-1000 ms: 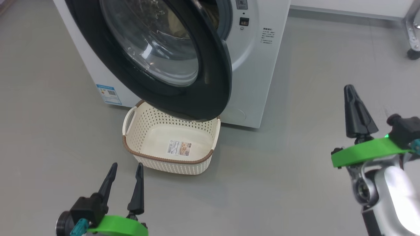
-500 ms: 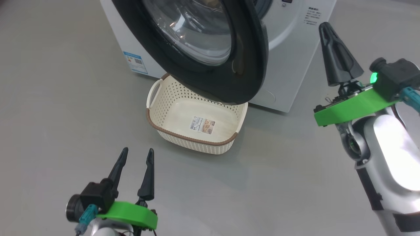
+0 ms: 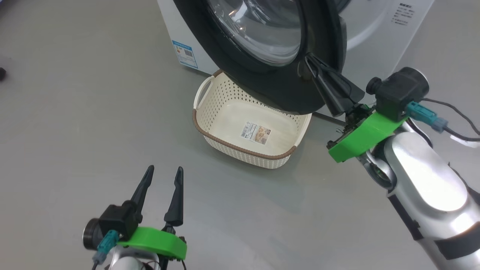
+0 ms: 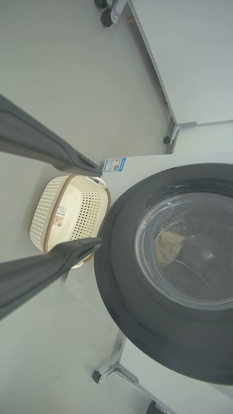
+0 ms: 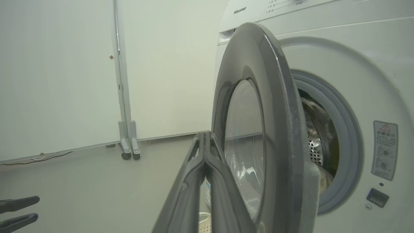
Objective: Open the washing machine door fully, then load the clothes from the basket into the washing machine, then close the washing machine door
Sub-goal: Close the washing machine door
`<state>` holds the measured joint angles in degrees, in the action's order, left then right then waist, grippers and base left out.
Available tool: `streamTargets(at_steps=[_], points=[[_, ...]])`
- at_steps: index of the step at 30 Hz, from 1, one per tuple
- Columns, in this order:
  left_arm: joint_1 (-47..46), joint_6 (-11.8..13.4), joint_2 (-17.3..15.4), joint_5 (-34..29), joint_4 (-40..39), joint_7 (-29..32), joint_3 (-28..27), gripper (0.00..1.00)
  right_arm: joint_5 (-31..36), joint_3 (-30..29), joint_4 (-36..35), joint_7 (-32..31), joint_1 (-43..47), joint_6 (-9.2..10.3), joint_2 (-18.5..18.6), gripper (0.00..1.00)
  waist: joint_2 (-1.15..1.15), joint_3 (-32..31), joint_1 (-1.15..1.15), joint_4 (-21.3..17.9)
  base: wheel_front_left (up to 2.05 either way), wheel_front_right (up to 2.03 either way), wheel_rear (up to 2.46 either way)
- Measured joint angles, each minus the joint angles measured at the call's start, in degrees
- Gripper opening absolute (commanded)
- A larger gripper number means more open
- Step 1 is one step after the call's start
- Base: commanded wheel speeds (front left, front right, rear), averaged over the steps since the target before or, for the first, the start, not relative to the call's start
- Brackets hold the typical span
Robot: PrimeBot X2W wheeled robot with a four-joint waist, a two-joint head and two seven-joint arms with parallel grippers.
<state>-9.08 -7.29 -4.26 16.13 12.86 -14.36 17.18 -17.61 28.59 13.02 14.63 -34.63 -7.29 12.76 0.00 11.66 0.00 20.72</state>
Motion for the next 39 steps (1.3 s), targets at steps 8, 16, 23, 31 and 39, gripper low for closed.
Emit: streamTargets(at_steps=[8,16,23,31,39], points=[[-0.4,0.0,0.4,0.0,0.0,0.0,0.5,1.00,-1.1,0.8,6.6,0.0,0.0,0.00,0.7,0.00,0.00,1.4,0.00,1.4,0.00,0.00,0.00],[-1.7,0.0,0.6,0.0,0.1,0.0,1.0,1.00,-0.9,-0.8,12.9,0.0,-1.9,0.00,1.1,0.00,0.00,3.1,0.00,2.2,0.00,0.00,0.00],[-2.5,0.0,1.0,0.0,0.2,0.0,1.3,1.00,-0.9,-3.2,16.1,0.0,-3.9,0.00,1.6,0.00,0.00,5.2,0.00,2.6,0.00,0.00,0.00],[-4.0,0.0,1.4,0.0,0.1,0.0,1.3,1.00,-0.2,-5.8,17.6,0.0,-6.7,0.00,2.4,0.00,0.00,7.9,0.00,2.9,0.00,0.00,0.00],[-6.5,0.0,1.8,0.1,-0.1,0.0,1.9,1.00,1.5,-8.1,19.4,0.0,-12.3,-0.01,5.2,0.00,0.00,11.7,0.00,3.4,0.00,0.00,0.00]])
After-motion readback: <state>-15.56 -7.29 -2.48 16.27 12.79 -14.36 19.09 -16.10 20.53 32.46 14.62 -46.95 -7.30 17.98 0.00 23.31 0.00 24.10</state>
